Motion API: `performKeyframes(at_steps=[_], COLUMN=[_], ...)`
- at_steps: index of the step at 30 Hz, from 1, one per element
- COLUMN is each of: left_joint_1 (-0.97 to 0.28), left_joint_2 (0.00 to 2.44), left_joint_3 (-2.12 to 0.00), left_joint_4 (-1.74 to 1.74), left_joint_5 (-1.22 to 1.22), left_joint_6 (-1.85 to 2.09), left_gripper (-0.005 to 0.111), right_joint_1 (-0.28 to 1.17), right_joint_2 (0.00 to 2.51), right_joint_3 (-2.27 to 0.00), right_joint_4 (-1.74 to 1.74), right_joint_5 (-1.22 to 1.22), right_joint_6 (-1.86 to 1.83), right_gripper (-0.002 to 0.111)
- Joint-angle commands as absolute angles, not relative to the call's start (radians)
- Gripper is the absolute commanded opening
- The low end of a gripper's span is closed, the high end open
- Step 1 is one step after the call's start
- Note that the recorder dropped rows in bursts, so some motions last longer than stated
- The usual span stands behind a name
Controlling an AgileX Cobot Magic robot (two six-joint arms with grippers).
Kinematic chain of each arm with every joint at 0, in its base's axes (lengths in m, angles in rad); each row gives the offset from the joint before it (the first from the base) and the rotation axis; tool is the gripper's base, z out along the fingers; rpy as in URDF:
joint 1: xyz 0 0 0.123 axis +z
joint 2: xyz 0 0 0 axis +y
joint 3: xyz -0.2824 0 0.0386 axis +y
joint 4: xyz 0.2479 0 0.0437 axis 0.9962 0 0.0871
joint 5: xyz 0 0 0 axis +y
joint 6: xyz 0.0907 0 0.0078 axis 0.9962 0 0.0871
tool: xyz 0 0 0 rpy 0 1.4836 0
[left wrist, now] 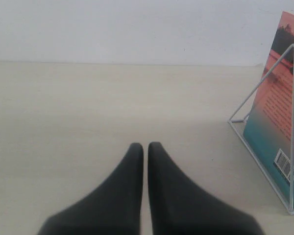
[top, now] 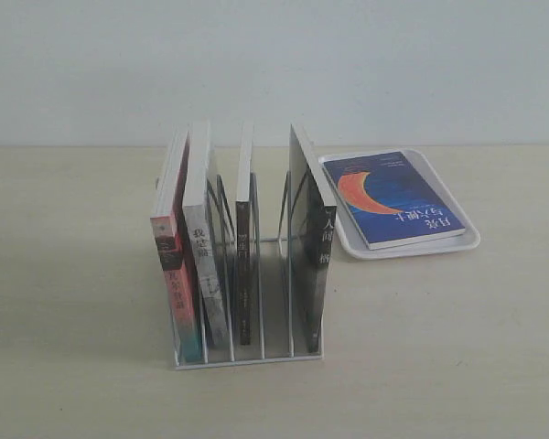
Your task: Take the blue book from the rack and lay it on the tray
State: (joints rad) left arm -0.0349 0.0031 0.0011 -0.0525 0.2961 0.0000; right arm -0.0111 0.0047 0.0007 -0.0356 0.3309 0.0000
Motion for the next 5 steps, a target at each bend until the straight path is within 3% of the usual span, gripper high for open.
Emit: performKeyframes(at_steps=[1,5], left_joint_1=[-0.033,-0.033], left_joint_2=[0.000,0.000], left_joint_3=[0.000,0.000], left_joint_4=[-0.056,-0.056], left_joint_5=[0.292,0.292], left_joint_6=[0.000,0.000], left_gripper=[0.004,0.004], right_joint_1=[-0.011,-0.011], right_joint_2=[0.000,0.000], right_joint_3=[0.000,0.000], right_joint_4=[-0.035,-0.035], right_joint_5=[0.327,0.327], right_joint_6=[0.000,0.000], right_gripper=[0.000,0.000])
